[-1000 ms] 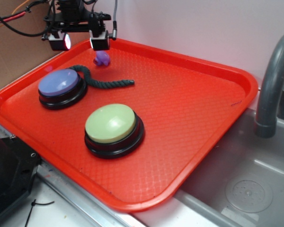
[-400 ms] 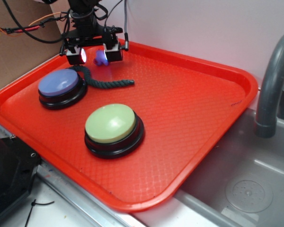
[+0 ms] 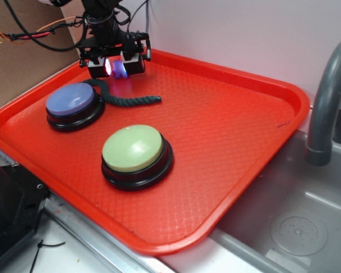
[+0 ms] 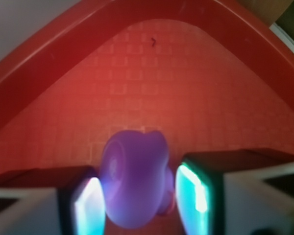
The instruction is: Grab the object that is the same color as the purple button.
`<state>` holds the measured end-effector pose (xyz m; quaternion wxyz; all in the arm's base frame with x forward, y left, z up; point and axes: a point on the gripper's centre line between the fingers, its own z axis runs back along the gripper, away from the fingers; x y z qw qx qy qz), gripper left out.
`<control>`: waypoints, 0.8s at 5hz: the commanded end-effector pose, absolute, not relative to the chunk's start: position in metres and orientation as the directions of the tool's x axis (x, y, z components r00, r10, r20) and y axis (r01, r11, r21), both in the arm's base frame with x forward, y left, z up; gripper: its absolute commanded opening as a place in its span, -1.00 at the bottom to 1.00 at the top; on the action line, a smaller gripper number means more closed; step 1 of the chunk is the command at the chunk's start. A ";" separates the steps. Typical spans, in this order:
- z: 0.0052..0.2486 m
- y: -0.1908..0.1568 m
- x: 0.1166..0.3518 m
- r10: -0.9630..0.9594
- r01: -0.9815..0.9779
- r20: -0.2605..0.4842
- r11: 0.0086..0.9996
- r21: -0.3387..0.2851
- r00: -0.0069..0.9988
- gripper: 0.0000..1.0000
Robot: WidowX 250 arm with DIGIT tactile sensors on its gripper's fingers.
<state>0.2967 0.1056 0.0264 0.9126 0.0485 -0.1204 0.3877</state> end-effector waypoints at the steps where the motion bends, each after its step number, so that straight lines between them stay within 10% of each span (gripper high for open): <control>1: 0.044 0.116 0.299 0.692 -0.724 0.282 0.690 0.014 0.665 -1.00; 4: 0.108 0.079 0.287 0.393 -0.399 0.079 0.912 0.096 0.916 -1.00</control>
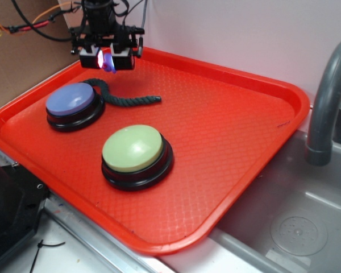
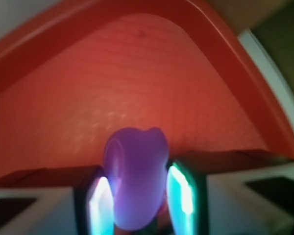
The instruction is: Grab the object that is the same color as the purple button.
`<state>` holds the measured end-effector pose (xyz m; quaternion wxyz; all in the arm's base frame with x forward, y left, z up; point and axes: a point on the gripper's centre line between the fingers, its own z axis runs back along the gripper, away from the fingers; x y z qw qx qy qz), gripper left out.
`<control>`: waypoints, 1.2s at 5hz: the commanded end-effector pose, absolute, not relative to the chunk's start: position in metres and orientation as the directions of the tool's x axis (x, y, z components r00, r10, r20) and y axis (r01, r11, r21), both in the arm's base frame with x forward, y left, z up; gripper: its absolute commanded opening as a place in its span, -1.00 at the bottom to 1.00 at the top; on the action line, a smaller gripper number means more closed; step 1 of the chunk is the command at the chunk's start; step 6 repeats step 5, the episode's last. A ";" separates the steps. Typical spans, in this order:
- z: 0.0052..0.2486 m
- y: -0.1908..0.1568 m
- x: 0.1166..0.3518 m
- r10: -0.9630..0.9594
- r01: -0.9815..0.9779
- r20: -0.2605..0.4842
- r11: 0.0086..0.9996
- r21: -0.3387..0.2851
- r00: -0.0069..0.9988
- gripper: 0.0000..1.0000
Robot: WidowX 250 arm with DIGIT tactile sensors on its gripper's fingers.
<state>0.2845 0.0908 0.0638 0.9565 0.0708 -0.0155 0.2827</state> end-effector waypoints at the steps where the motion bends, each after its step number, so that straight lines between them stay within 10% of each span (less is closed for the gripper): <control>1: 0.129 0.050 0.274 0.265 -0.272 0.091 0.959 0.079 0.960 -1.00; 3: 0.176 0.003 0.227 0.184 -0.186 0.186 0.982 -0.003 0.965 -1.00; 6: 0.166 0.006 0.214 0.307 -0.301 0.116 0.952 -0.064 0.945 -1.00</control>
